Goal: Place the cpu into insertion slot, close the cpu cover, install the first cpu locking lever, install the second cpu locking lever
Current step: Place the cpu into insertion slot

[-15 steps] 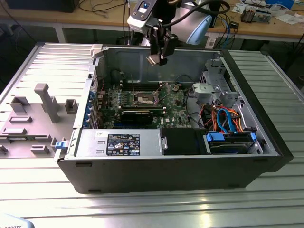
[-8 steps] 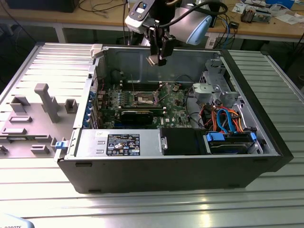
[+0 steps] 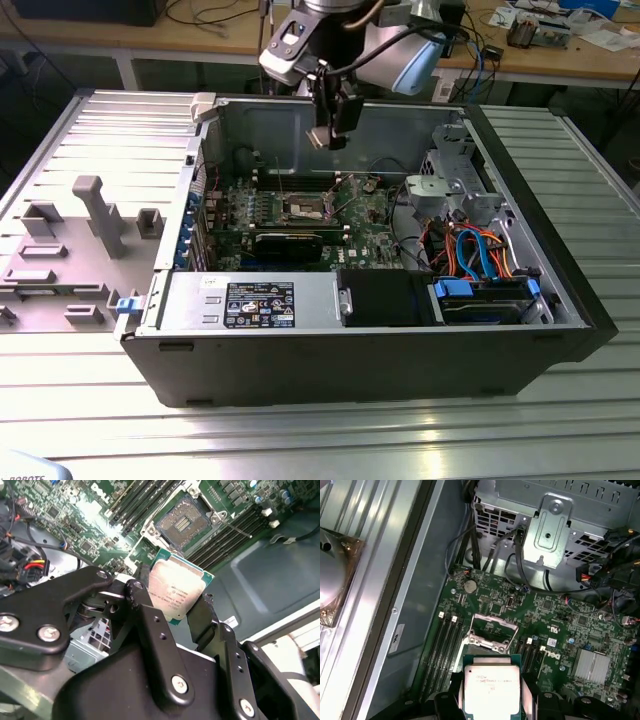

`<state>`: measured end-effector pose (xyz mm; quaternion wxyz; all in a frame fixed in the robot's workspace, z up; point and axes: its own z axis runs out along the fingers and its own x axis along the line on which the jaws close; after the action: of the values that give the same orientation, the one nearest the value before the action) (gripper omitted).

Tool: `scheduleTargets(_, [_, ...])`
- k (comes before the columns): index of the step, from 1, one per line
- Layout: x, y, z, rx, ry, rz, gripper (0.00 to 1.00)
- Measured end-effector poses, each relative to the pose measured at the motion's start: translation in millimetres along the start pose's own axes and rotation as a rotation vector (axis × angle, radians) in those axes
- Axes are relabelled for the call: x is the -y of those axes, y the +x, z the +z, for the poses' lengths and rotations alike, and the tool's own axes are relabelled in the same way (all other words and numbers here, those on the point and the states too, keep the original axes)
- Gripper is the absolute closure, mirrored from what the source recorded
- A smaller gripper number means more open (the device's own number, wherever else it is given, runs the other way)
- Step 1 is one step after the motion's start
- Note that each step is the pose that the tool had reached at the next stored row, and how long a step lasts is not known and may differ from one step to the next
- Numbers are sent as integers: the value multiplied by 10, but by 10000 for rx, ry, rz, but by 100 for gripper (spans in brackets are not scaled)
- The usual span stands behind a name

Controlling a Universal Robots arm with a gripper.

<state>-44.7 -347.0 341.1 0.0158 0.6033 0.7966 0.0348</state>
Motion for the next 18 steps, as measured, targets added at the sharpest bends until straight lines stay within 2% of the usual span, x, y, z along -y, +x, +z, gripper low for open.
scheduleTargets(3, [4,-1,54,48,-8,635,46])
scheduleTargets(7, [17,1,98,68,5,992,46])
scheduleTargets(9, [20,0,140,89,15,1350,46])
scheduleTargets(11, [21,1,152,90,89,1551,46])
scheduleTargets(13, [22,1,161,74,232,1762,46])
scheduleTargets(14, [22,0,167,62,341,1908,46])
scheduleTargets(15, [24,0,182,58,381,2008,46])
scheduleTargets(18, [27,1,241,72,395,2318,46])
